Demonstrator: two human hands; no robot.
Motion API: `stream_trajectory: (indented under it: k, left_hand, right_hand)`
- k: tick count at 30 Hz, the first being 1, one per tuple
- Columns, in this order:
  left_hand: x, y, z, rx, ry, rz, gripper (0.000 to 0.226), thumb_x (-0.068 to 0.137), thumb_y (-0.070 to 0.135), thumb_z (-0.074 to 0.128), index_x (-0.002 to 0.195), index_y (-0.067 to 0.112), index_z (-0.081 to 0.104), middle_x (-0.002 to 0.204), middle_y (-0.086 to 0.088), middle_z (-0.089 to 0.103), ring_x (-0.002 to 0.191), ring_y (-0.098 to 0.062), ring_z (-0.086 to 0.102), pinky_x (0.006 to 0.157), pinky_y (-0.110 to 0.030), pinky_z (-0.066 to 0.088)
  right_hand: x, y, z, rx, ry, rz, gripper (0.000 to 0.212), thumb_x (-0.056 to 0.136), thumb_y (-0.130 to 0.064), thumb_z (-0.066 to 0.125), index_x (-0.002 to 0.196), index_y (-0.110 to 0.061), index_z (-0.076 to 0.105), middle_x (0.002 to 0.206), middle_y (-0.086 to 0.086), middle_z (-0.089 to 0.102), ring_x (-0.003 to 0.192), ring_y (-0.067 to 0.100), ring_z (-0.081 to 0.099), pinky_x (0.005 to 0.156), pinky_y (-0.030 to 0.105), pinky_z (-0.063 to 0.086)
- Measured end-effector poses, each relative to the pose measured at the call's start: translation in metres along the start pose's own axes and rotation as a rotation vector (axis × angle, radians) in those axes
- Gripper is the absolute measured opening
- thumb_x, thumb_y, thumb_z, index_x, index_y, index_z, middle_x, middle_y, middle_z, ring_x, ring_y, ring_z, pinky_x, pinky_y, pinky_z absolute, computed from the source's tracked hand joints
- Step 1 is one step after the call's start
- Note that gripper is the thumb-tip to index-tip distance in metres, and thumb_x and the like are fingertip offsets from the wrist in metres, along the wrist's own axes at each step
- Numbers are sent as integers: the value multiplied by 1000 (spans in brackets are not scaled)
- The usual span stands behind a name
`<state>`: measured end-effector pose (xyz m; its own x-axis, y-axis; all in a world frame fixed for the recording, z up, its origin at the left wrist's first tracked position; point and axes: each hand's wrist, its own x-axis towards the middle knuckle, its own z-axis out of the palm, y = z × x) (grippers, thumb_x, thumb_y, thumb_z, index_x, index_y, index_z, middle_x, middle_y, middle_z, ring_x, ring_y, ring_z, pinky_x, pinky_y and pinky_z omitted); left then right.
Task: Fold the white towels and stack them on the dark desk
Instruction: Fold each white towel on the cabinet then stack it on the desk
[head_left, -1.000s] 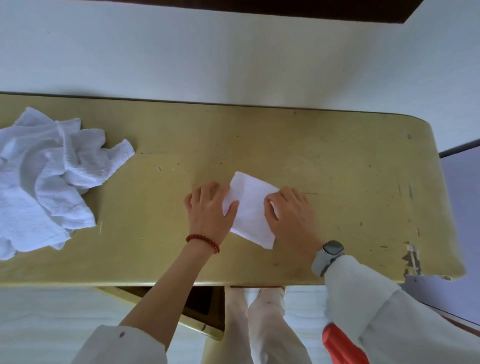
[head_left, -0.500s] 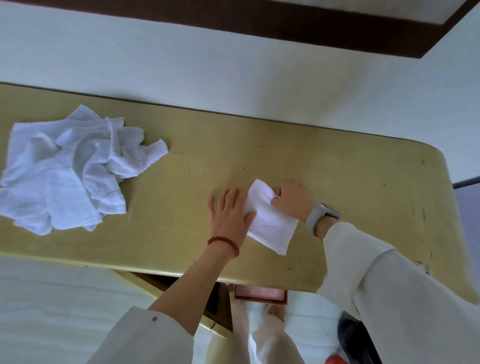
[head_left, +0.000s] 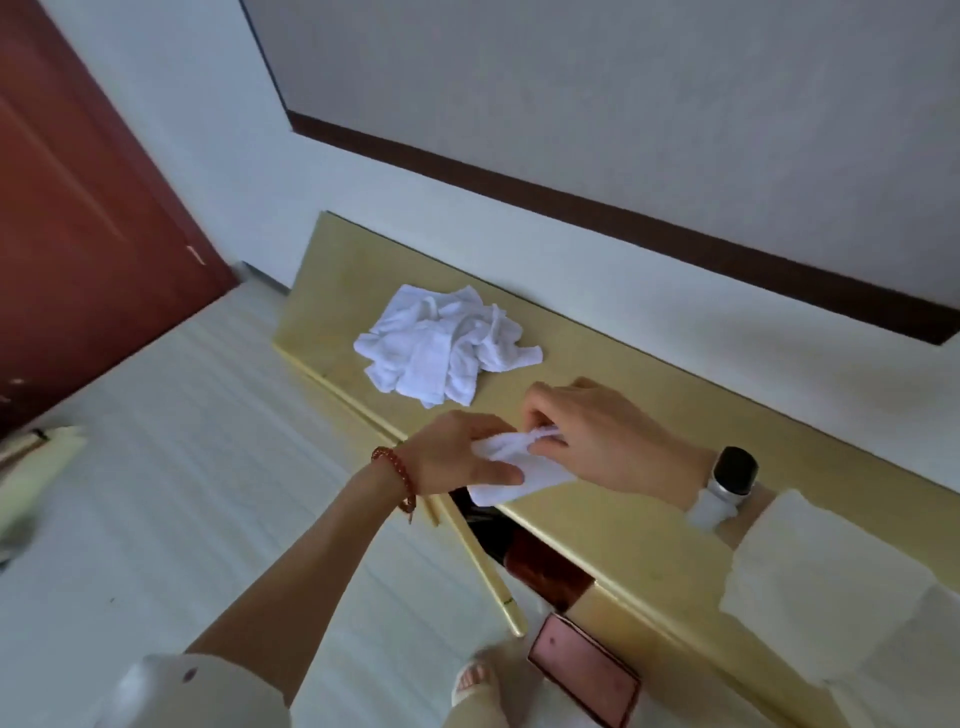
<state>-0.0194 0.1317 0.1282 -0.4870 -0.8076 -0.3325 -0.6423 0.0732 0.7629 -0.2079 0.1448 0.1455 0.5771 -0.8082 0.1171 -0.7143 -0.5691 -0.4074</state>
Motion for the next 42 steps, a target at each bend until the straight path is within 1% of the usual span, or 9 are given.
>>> stream_trajectory:
  k: [3, 6, 10, 14, 21, 25, 34, 39, 42]
  left_hand:
    - [-61, -6, -29, 30, 248, -69, 30, 80, 25, 68, 61, 13, 50, 53, 8, 38, 44, -1, 35, 45, -12, 27]
    - [-125, -36, -56, -223, 521, -177, 35, 74, 30, 72, 60, 15, 44, 56, 7, 39, 51, -6, 36, 46, -14, 27]
    - [-211, -90, -84, -838, 839, -230, 18, 76, 15, 70, 85, 7, 56, 77, -7, 53, 67, -18, 51, 51, -22, 45]
    - [-318, -153, -107, -1106, 1013, -178, 49, 63, 15, 66, 110, 1, 58, 96, -13, 62, 87, -26, 60, 70, -33, 54]
    - [-541, -283, -151, -1095, 1186, -206, 43, 75, 21, 69, 115, 10, 58, 104, -8, 63, 91, -21, 58, 77, -30, 46]
    - [-653, -355, -182, -1184, 1335, -183, 37, 93, 43, 42, 115, 19, 61, 98, -5, 67, 83, -15, 61, 70, -26, 47]
    - [-795, -501, -251, -1339, 1629, -67, 17, 75, 27, 61, 75, 11, 54, 83, -8, 62, 75, -23, 56, 73, -38, 46]
    - [-870, -602, -318, -1241, 1909, -281, 22, 88, 13, 57, 68, 13, 48, 73, -7, 52, 64, -19, 48, 62, -32, 41]
    - [-929, -652, -369, -1106, 2130, -369, 15, 86, 9, 59, 74, 13, 51, 73, -4, 51, 62, -14, 48, 58, -25, 41]
  right_hand:
    - [20, -49, 8, 223, 209, -41, 18, 81, -26, 60, 92, -15, 54, 84, -15, 54, 78, 6, 49, 74, 18, 33]
    - [39, -89, 48, 700, 314, 282, 27, 84, -33, 59, 105, -17, 52, 99, -11, 56, 94, 7, 54, 79, 12, 38]
    - [79, -169, 124, 1381, -281, 716, 46, 90, -51, 44, 112, -11, 53, 100, 2, 61, 94, 20, 58, 75, 34, 45]
    - [132, -293, 173, 1763, -592, 599, 48, 91, -49, 41, 95, -6, 63, 90, 10, 66, 90, 22, 61, 74, 34, 49]
    - [224, -538, 249, 1494, -584, 219, 18, 94, -14, 47, 88, -12, 64, 86, 6, 68, 72, 13, 66, 59, 24, 49]
    - [258, -659, 300, 1382, -631, 28, 11, 92, -10, 50, 94, -12, 61, 94, 6, 66, 86, 20, 64, 75, 33, 50]
    - [361, -862, 403, 1176, -846, -236, 35, 75, -7, 55, 105, -25, 61, 96, 0, 68, 87, 14, 65, 72, 28, 50]
    - [444, -977, 492, 1051, -789, -360, 16, 93, -9, 49, 103, -17, 59, 79, -5, 63, 61, -2, 61, 49, 10, 42]
    - [492, -1061, 537, 1004, -730, -466, 14, 92, -11, 51, 91, -24, 57, 82, -1, 63, 73, 8, 61, 63, 19, 47]
